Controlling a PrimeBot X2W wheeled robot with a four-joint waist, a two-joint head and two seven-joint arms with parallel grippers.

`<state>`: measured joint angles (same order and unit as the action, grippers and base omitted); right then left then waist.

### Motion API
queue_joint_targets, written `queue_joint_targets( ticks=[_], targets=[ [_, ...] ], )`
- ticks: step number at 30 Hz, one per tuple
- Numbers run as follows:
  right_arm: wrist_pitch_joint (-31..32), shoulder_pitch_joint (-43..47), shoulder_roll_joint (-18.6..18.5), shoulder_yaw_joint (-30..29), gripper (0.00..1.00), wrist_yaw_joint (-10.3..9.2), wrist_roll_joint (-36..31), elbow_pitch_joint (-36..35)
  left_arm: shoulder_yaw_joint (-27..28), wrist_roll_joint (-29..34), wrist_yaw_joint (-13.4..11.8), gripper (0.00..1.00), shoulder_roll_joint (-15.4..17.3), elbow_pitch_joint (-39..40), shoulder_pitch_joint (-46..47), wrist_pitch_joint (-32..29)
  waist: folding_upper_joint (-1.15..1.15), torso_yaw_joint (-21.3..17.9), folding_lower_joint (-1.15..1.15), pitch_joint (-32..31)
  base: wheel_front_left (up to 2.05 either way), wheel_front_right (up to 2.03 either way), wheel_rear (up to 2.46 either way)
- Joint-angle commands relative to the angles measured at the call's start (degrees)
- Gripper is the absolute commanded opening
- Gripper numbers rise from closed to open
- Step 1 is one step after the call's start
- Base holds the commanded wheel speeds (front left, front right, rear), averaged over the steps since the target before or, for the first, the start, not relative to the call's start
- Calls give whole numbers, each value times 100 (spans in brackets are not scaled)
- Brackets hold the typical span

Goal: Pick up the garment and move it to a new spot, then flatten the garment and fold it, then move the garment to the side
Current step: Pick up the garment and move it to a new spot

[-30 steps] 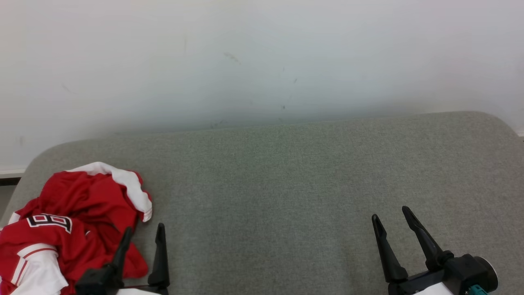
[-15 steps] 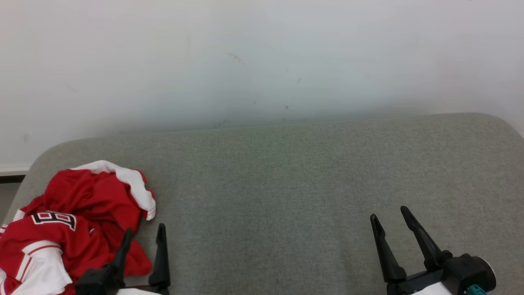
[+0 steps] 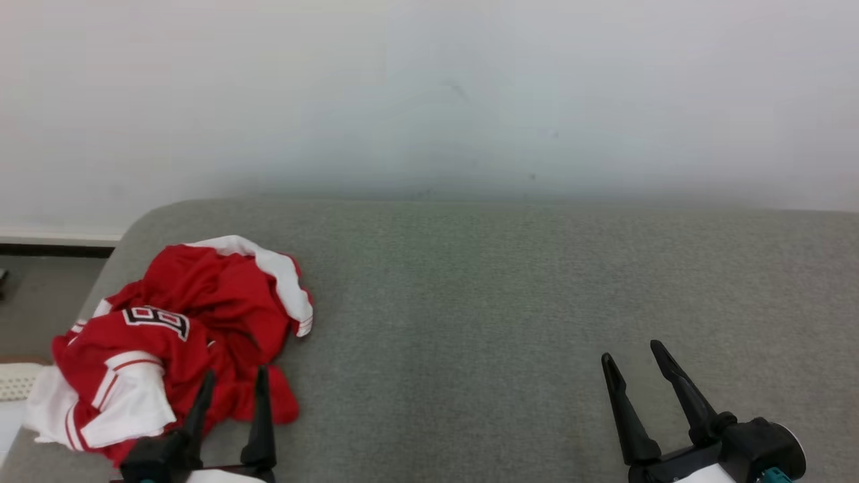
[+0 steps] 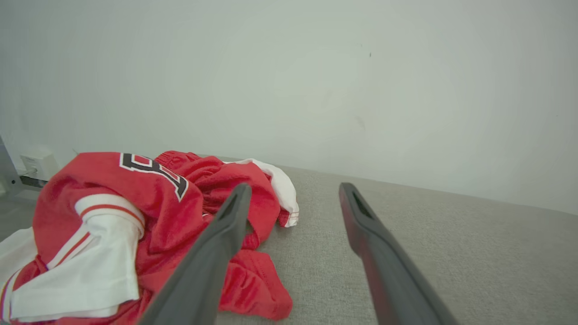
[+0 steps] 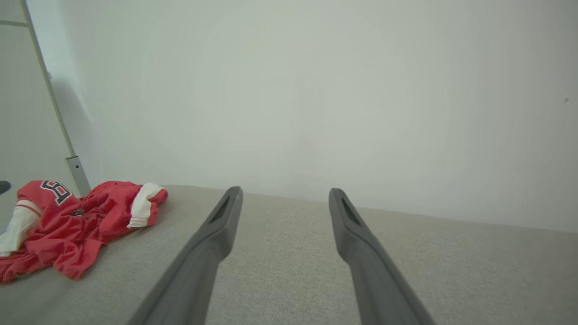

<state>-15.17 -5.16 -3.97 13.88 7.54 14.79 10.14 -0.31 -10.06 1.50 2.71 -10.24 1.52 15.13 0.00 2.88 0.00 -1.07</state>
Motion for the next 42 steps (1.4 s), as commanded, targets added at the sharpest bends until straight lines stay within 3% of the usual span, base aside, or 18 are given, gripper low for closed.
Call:
queue_joint_targets(
  ticks=[1, 12, 21, 36, 42],
  targets=[
    [4, 20, -11, -6, 100, -10, 90, -4, 29, 81, 8, 100, 34, -15, 45, 4, 0, 211, 0, 15, 0, 0, 0],
    [4, 51, 45, 71, 100, -10, 159, 17, 113, 109, 83, 100, 32, -106, 102, 4, 0, 1176, 0, 84, 0, 0, 0],
    [4, 48, 79, 139, 100, -10, 214, 43, 160, 23, 98, 100, 31, -182, 128, 4, 0, 1616, 0, 58, 0, 0, 0],
    [5, 42, 95, 229, 100, -10, 256, 77, 228, 2, 214, 100, 33, -541, 434, 4, 0, 1672, 0, 35, 0, 0, 0],
    [5, 0, 86, 244, 100, -10, 240, 93, 159, -275, 400, 100, 236, -981, 1082, -588, 0, 1517, 0, 70, 0, 0, 0]
  ],
)
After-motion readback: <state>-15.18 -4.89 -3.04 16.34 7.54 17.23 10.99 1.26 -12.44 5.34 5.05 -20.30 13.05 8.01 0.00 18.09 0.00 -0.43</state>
